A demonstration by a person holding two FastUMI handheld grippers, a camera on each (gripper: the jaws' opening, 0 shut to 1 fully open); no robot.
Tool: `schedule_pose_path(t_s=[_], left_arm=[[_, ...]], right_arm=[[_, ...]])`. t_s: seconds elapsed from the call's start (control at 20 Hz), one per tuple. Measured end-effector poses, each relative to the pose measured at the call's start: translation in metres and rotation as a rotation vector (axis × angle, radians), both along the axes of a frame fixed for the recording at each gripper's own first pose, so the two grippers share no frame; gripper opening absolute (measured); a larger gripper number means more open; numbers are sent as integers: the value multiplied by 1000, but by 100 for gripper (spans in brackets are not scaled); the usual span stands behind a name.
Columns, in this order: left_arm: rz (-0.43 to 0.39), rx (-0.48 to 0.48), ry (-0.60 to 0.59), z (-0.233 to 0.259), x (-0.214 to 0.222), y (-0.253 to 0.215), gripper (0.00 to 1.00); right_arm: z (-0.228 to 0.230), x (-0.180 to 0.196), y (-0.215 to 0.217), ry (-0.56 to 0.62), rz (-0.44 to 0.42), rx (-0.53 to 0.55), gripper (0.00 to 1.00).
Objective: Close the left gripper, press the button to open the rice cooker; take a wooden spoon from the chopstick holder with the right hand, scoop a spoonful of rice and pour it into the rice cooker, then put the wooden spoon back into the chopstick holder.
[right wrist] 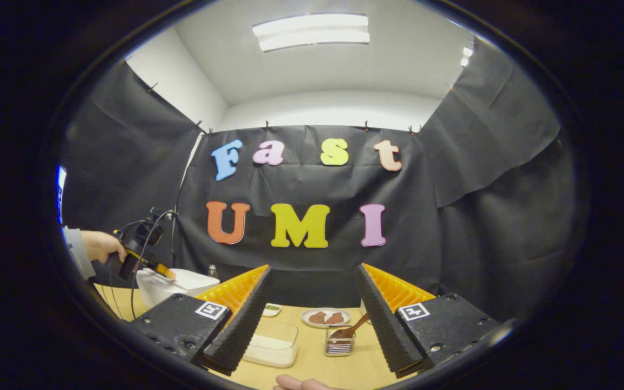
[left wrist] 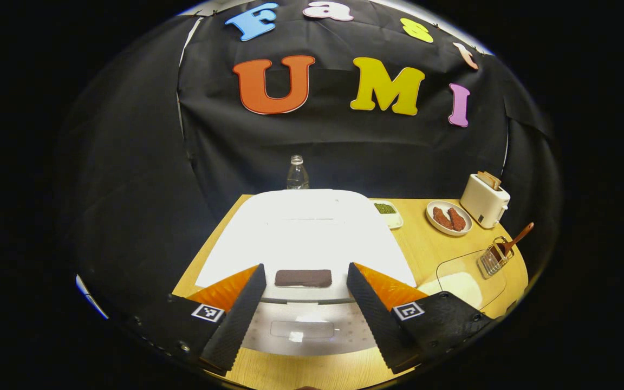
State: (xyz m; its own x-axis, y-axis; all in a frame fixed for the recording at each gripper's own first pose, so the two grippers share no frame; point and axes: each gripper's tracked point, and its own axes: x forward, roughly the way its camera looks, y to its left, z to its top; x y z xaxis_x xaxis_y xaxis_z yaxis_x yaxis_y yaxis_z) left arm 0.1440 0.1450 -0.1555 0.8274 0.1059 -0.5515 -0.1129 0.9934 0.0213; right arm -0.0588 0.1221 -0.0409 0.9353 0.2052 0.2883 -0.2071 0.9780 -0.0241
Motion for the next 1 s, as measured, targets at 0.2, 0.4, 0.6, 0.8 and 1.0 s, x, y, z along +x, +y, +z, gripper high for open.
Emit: schedule_pose_path(t_s=[0.2,0.4,0.6,0.8,1.0], left_arm=[[12,6,-55,0,2,1,98],[18,-2,-99,-2,6,0,98],[74,13,-146,3,4,6,98],[113,27,-179,10,4,5,95],[103,51,-268,47,-14,-11,96]], right_arm=[[4,-3,15,23,70,121,99],[-4,9,4,44,-4,104,99],[-6,4,2,77,-28,100,98],[7,-17,-7,42,-62,90,100],[12,-30,-16,27,-100,80,100]])
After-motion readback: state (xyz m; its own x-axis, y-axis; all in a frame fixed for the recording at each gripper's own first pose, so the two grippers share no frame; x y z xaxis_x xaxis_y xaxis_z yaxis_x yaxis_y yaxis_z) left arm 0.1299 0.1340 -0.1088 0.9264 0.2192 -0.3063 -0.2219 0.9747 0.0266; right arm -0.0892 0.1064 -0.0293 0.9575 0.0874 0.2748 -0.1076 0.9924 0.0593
